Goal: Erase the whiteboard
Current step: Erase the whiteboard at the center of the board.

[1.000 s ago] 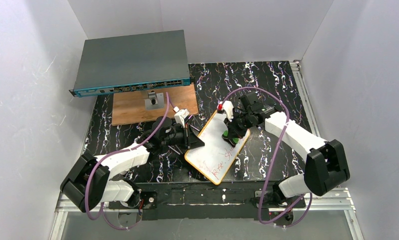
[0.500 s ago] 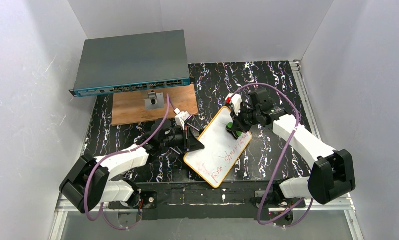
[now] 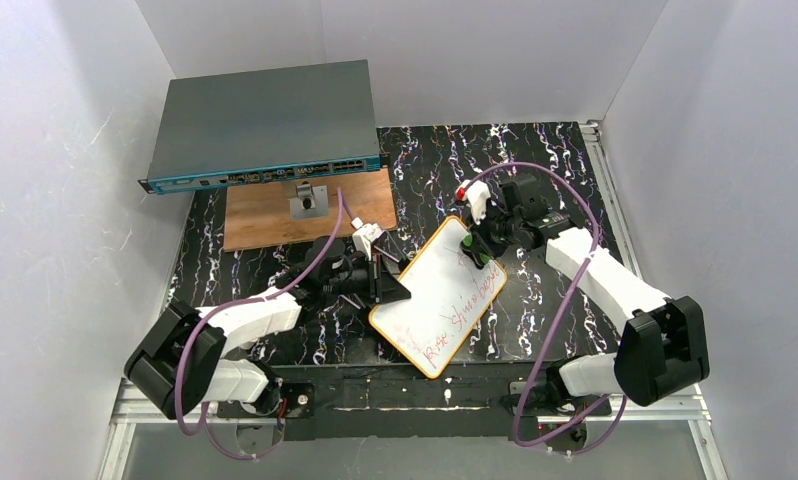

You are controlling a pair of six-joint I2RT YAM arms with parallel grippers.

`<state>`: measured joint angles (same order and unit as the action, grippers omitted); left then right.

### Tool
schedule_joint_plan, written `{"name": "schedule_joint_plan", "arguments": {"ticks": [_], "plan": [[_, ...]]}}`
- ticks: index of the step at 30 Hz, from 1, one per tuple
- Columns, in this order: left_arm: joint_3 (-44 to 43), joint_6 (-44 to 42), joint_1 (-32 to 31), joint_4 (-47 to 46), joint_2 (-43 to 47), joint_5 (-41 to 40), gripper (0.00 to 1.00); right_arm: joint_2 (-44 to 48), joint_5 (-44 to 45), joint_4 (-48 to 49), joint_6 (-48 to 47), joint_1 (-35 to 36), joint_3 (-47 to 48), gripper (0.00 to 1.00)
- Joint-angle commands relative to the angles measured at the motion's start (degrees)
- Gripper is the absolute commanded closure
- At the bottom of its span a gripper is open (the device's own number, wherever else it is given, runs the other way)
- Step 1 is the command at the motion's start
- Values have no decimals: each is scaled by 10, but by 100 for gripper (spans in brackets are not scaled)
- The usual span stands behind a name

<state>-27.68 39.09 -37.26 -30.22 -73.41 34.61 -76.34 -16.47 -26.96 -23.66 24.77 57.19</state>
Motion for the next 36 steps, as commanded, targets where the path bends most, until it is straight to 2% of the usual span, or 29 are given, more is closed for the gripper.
{"name": "schedule_joint_plan", "arguments": {"ticks": [1,6,8,11,14,17,19,25,28,33,36], "plan": [[-11,-22,-3,-35,-7,0,100,-11,17,19,3,7,-12,99],[-11,-8,-3,-56,-17,0,100,4,-62,-14,-41,78,-43,99],[-12,-8,-3,-55,-16,-3,100,3,-69,-17,-47,92,-51,99],[-13,-7,-3,-51,-12,-5,100,2,-17,16,-18,75,-50,99],[-14,-10,-3,-44,-10,-6,100,-2,56,58,21,23,-37,99],[-21,-13,-2,-36,-13,-4,100,-15,79,70,30,-3,-28,99],[-27,-16,-3,-28,-17,-4,100,-21,62,63,28,-2,-28,99],[-44,-21,-2,-1,-17,-16,100,-6,-65,24,-19,42,-47,99],[-50,-24,-2,9,-16,-15,100,-3,-90,21,-20,62,-48,99],[-54,-26,-2,19,-17,-7,100,-38,54,81,41,37,-15,99],[-54,-28,-2,23,-13,-8,100,-65,103,77,46,14,5,99]]}}
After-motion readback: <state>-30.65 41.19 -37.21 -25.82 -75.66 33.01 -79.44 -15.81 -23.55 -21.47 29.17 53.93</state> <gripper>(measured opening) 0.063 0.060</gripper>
